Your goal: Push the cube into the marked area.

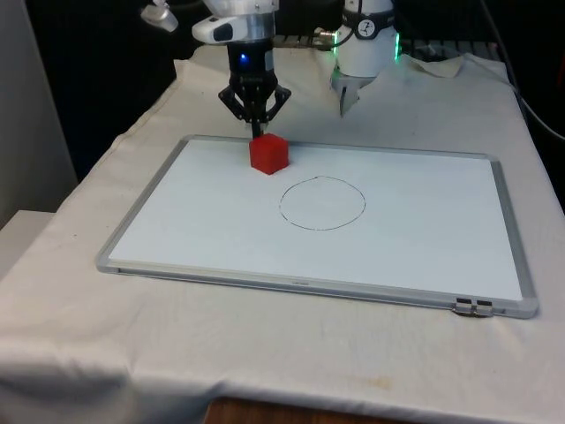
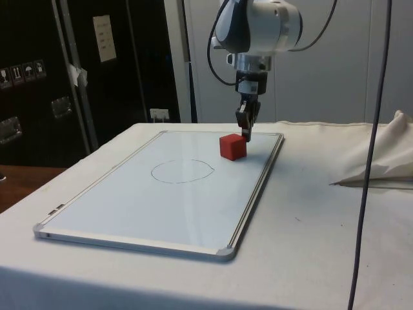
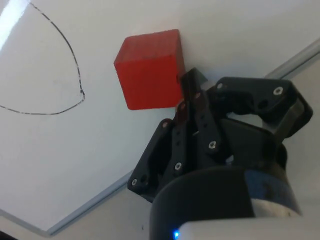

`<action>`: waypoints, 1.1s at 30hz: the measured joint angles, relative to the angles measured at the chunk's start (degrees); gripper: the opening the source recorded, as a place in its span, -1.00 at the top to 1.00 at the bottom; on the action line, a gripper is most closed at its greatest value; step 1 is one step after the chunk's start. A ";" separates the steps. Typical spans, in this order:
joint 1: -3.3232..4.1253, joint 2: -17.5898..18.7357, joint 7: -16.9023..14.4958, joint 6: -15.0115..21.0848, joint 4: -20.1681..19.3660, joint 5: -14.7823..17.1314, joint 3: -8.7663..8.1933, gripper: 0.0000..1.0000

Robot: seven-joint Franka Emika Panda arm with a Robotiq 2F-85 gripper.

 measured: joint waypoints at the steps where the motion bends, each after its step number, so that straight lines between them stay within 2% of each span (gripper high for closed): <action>1: 0.00 -0.34 0.00 0.00 -0.23 0.23 0.11 1.00; 13: 0.11 -2.29 0.00 -1.60 -1.09 3.15 1.43 1.00; 17: 0.17 -2.06 0.11 -2.12 -0.92 4.30 2.46 1.00; 21: 0.17 -0.29 0.17 -2.23 0.52 6.02 4.13 1.00; 25: 0.17 3.27 0.17 -2.12 3.15 8.25 6.19 1.00; 33: 0.17 6.59 -2.18 -1.15 5.27 9.97 7.05 1.00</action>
